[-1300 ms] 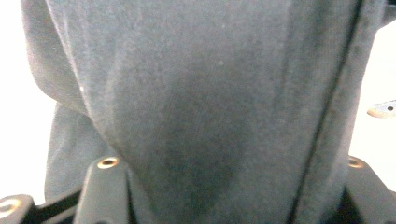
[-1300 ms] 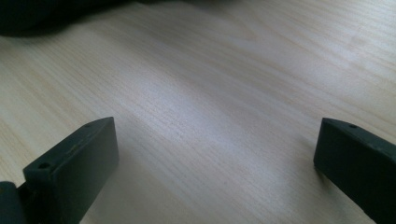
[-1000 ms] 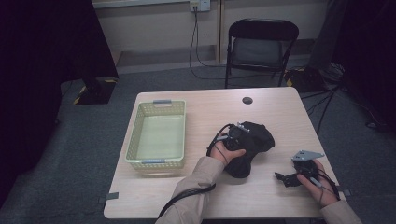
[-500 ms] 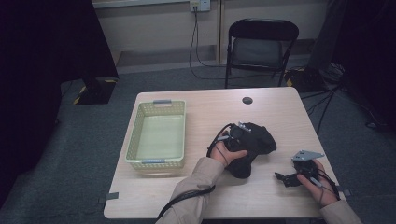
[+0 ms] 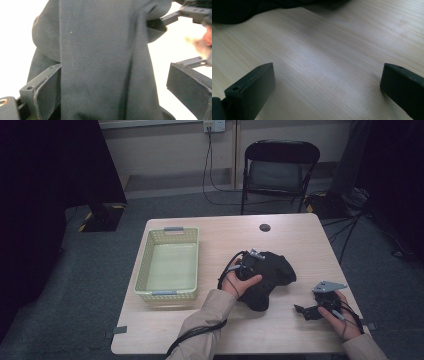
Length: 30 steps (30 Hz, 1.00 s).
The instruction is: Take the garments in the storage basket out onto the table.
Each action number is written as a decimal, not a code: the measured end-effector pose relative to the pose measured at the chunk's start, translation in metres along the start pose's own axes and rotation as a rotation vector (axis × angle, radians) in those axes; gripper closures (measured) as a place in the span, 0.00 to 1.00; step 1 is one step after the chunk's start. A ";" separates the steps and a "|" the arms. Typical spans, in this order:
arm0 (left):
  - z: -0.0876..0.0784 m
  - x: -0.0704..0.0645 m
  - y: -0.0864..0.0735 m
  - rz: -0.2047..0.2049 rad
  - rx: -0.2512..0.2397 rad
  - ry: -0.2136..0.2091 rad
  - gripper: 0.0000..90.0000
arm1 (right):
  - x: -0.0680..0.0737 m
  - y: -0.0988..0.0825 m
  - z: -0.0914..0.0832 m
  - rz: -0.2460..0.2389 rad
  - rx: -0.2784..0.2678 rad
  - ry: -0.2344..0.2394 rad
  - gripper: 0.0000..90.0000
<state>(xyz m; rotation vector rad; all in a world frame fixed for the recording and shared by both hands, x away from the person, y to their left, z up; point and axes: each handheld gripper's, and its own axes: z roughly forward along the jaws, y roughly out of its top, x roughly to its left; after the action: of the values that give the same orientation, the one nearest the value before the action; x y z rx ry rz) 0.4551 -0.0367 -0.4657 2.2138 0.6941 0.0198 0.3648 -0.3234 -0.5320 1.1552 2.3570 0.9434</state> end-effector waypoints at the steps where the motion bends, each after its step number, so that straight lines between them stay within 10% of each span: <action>1: -0.001 0.000 0.000 0.003 -0.002 0.002 0.03 | 0.000 0.000 0.000 0.000 0.000 0.000 0.00; 30: -0.033 0.000 -0.020 -0.017 -0.073 -0.034 0.03 | 0.000 0.000 0.000 0.000 0.000 -0.001 0.00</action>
<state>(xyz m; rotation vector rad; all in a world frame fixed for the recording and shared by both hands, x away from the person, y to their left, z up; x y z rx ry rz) 0.4381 -0.0026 -0.4574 2.1333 0.6835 -0.0009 0.3648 -0.3234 -0.5320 1.1554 2.3566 0.9428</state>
